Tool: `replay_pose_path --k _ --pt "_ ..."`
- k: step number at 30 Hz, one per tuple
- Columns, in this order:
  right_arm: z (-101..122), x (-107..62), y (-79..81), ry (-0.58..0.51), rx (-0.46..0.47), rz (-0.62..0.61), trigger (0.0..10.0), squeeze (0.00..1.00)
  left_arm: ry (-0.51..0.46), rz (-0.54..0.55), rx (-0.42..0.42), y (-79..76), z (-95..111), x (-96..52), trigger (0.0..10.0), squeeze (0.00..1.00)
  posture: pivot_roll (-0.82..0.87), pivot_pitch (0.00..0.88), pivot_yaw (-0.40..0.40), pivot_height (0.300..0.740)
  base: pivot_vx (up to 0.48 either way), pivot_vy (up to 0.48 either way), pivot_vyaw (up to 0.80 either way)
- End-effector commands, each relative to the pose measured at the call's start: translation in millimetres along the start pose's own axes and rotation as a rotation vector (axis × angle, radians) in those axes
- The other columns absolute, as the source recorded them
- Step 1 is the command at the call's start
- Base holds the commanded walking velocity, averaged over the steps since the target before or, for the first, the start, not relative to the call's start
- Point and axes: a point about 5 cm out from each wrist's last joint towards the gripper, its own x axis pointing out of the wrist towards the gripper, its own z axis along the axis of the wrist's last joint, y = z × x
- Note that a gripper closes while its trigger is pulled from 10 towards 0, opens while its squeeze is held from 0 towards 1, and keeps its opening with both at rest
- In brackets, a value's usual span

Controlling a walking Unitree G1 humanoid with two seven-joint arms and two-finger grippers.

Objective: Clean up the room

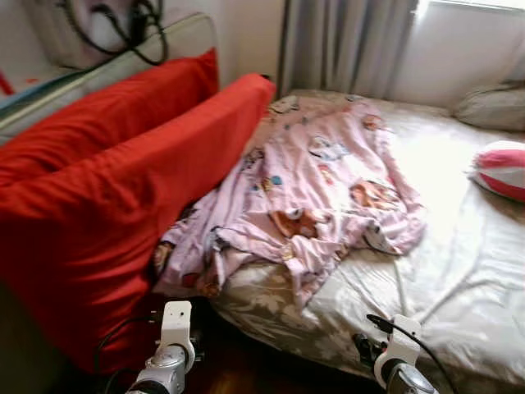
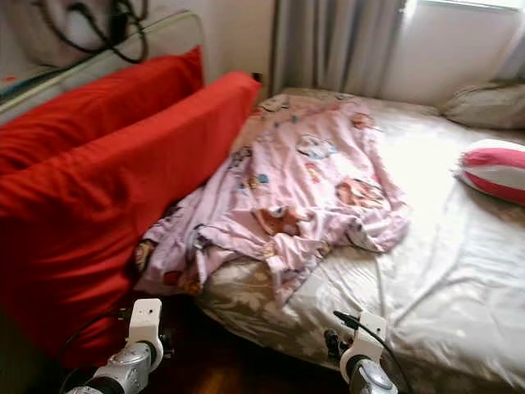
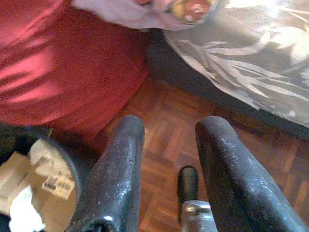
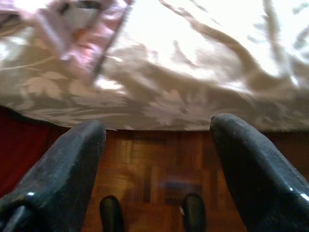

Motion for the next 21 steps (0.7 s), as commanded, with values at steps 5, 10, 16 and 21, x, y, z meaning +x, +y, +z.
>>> replay_pose_path --k 5,10,16,21 --pt "2.7 1.3 5.5 -0.008 -0.005 0.018 10.0 0.0 0.012 -0.001 0.013 2.2 -2.1 -0.2 10.0 0.0 0.07 0.0 -0.004 0.74 0.329 0.0 0.8" --pt "3.0 1.4 5.8 -0.01 0.008 0.016 10.0 0.0 0.012 -0.001 0.014 2.2 -1.4 0.0 10.0 0.0 0.07 0.0 -0.006 0.74 0.327 0.0 0.64" --pt "3.0 1.3 4.7 -0.016 0.036 -0.005 10.0 0.0 0.01 -0.003 0.011 1.9 -0.9 0.0 10.0 0.0 0.07 0.0 -0.007 0.74 0.33 0.0 0.0" --pt "4.9 1.4 5.6 -0.027 0.019 0.011 10.0 0.0 -0.011 -0.002 0.005 1.9 1.1 0.0 10.0 0.0 0.07 0.0 -0.006 0.74 0.182 0.0 0.0"
